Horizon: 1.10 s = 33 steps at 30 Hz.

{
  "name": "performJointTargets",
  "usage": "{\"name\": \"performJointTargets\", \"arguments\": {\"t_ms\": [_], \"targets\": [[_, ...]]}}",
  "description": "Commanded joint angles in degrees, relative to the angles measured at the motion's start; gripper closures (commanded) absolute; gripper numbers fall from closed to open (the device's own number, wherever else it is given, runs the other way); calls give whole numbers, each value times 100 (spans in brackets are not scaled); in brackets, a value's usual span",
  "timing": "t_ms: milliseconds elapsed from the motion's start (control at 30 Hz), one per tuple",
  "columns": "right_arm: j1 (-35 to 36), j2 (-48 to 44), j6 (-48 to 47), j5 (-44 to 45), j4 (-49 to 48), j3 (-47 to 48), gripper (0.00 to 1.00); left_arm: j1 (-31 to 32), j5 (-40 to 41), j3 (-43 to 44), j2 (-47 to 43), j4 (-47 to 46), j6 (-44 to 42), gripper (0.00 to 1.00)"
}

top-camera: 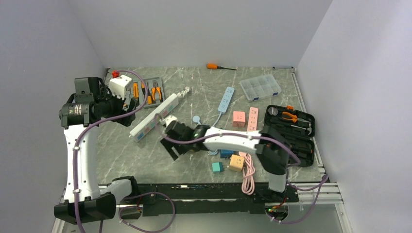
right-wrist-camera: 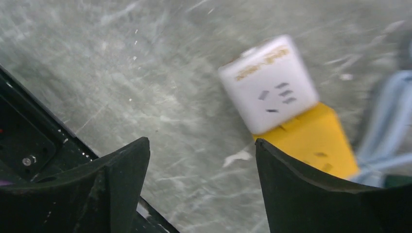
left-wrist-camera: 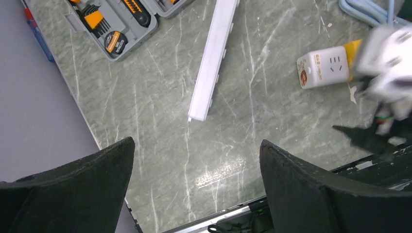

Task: Pull the plug off the socket
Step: Move the socket to the center of the board.

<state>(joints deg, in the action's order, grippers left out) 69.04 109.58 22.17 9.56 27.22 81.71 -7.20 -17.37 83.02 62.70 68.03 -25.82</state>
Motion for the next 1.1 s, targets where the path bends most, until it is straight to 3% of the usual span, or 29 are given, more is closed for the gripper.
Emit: {"name": "performJointTargets", "arguments": {"t_ms": [0,100,400,1067], "targets": [[-702,-1222,-498,-589,-678,-525,15,-160,-431,205,114,77,-19,1],[-1038,-1535,-573,-1068,-1001,-878,1,-175,-456,197,120,45,-26,1],[-1455,-1381,-895,-1867,-1808,-1594,0,-176,-516,117,39,44,-78,1],[-1513,-1283,-1541,-1318,-2414,-1985,0,-176,-614,-5,-112,9,-133,1]]}}
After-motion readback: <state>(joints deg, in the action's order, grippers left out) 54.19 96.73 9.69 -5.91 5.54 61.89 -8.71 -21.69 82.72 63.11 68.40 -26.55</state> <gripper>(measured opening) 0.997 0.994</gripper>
